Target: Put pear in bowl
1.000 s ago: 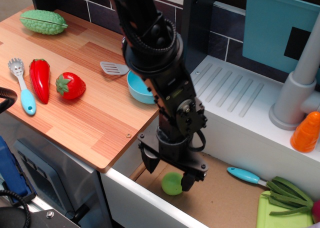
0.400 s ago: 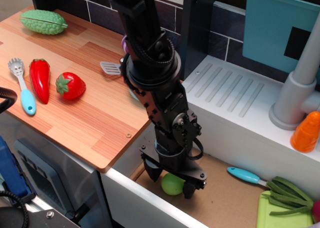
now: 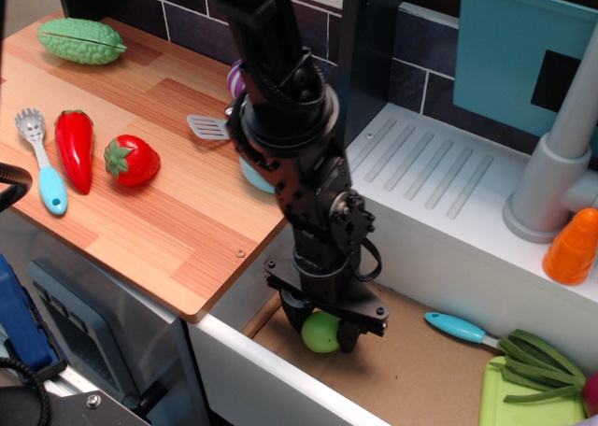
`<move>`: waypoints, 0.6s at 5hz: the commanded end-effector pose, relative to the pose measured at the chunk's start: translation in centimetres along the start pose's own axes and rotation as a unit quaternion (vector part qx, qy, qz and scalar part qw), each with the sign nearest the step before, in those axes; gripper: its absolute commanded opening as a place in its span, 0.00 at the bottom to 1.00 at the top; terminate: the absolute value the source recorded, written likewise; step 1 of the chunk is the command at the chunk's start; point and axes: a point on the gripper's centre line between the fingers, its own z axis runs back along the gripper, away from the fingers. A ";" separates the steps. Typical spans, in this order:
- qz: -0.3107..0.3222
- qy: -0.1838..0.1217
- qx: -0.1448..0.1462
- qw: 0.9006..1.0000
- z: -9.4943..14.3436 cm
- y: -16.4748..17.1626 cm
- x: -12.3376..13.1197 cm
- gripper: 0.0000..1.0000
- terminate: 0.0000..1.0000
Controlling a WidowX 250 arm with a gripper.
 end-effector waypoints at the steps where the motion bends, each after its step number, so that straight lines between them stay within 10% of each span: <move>1: -0.009 0.003 0.016 1.000 4.0 -0.6 2.0 0.00 0.00; 3: -0.034 -0.010 0.138 0.990 10.6 0.4 1.8 0.00 0.00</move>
